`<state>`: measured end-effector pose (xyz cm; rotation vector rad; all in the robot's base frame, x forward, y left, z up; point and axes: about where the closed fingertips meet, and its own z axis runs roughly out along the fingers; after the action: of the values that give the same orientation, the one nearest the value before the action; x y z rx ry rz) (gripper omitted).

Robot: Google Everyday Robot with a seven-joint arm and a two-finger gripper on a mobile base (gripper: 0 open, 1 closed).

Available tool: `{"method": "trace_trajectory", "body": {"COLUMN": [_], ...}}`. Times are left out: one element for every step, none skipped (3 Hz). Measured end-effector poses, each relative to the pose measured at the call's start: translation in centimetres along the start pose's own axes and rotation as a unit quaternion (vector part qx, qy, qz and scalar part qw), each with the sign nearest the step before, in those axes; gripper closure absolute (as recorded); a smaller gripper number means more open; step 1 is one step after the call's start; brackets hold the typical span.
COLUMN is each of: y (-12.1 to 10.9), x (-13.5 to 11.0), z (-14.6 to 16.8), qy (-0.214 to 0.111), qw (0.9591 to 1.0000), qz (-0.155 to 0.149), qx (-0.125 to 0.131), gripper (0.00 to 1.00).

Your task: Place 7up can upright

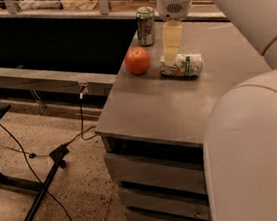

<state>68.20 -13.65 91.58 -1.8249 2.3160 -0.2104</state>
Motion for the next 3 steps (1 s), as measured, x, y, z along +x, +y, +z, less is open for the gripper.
{"method": "trace_trajectory", "body": {"y": [0.3, 0.9, 0.3], "x": [-0.2, 0.7, 0.1], "z": [2.2, 5.7, 6.0], "qy": [-0.007, -0.017, -0.024], "qw": [0.9997, 0.9975, 0.998], "qz": [0.012, 0.041, 0.039], "qx": [-0.017, -0.054, -0.043], "gripper": [0.0, 0.0, 0.28]}}
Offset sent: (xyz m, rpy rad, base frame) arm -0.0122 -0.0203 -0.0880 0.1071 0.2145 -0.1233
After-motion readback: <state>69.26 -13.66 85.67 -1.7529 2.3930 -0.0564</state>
